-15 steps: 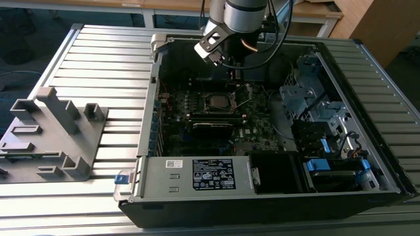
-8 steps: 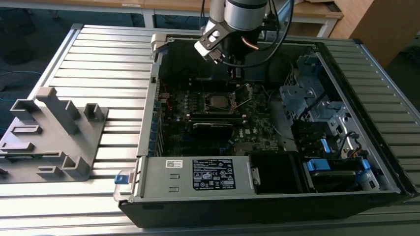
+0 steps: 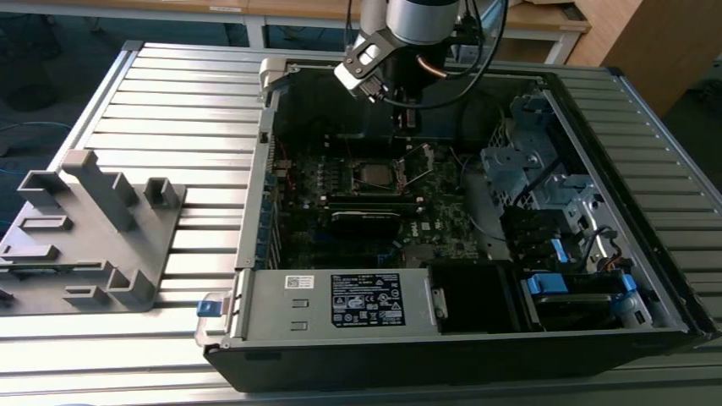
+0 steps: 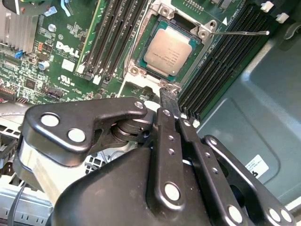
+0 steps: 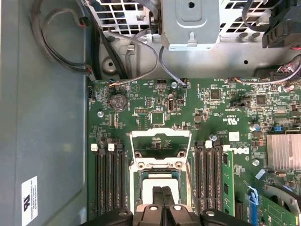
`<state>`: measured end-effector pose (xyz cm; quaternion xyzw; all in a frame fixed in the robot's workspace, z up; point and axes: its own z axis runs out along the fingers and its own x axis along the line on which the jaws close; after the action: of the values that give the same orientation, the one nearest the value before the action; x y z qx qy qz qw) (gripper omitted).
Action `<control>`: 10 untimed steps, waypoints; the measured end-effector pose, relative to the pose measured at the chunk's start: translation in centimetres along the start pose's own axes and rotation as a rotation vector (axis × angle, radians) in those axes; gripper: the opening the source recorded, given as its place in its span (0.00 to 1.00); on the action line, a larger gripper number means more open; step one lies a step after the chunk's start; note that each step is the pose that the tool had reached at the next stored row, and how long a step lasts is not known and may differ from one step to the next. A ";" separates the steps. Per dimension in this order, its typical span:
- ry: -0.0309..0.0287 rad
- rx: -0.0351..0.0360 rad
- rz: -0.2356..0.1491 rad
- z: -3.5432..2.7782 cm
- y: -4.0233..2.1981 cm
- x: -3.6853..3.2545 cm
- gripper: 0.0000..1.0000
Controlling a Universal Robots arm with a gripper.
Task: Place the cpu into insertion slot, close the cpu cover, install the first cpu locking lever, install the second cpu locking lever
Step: 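Close the cpu cover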
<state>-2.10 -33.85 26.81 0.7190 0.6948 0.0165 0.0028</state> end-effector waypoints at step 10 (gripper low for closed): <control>-0.0002 0.0001 0.000 0.00 0.68 0.02 0.11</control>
<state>-1.41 -33.85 26.83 0.7190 0.6948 0.0164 0.0029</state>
